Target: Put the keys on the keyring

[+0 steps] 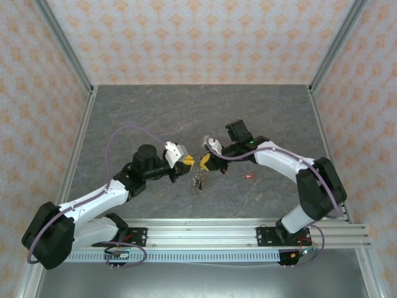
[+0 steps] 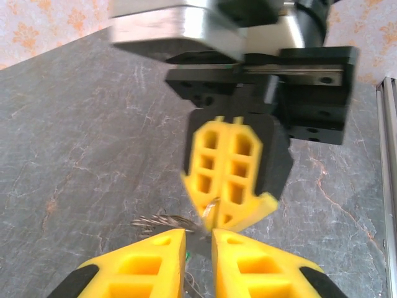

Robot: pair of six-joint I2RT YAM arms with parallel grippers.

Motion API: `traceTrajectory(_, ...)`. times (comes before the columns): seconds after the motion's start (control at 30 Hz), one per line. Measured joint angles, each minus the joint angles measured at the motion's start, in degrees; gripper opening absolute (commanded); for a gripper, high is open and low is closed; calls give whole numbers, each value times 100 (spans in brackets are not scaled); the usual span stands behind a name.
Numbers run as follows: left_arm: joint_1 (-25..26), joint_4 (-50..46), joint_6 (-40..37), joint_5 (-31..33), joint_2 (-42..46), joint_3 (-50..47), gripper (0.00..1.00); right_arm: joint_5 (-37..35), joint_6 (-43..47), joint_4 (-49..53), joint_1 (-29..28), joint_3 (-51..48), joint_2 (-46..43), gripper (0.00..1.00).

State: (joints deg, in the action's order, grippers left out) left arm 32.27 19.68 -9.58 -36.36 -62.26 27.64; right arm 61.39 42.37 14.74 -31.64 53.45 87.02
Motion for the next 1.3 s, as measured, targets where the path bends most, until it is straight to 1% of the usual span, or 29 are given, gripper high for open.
traceTrajectory(0.1, 0, -44, -98, -92, 26, 2, 19, -234, 273, -468, -87, -522, -466, 0)
traceTrajectory(0.17, 0, -142, -160, -269, 17, 7, 20, -354, 407, -702, -136, -741, -671, 0)
traceTrajectory(0.3, 0, -365, -297, -697, -131, 142, 22, -446, 715, -804, -149, -839, -828, 0)
traceTrajectory(0.43, 63, -476, -450, -885, -315, 343, 21, -461, 898, -841, -146, -848, -879, 0)
traceTrajectory(0.63, 225, -761, -750, -975, -535, 573, 21, -457, 1001, -876, -146, -850, -879, 0)
traceTrajectory(0.87, 225, -990, -992, -973, -702, 632, 20, -404, 1043, -881, -146, -857, -876, 0)
traceTrajectory(1.07, 225, -1005, -1045, -975, -789, 643, 19, -330, 1099, -879, -144, -857, -874, 0)
traceTrajectory(1.3, 225, -1005, -1047, -962, -798, 656, 19, -328, 1176, -876, -142, -857, -866, 0)
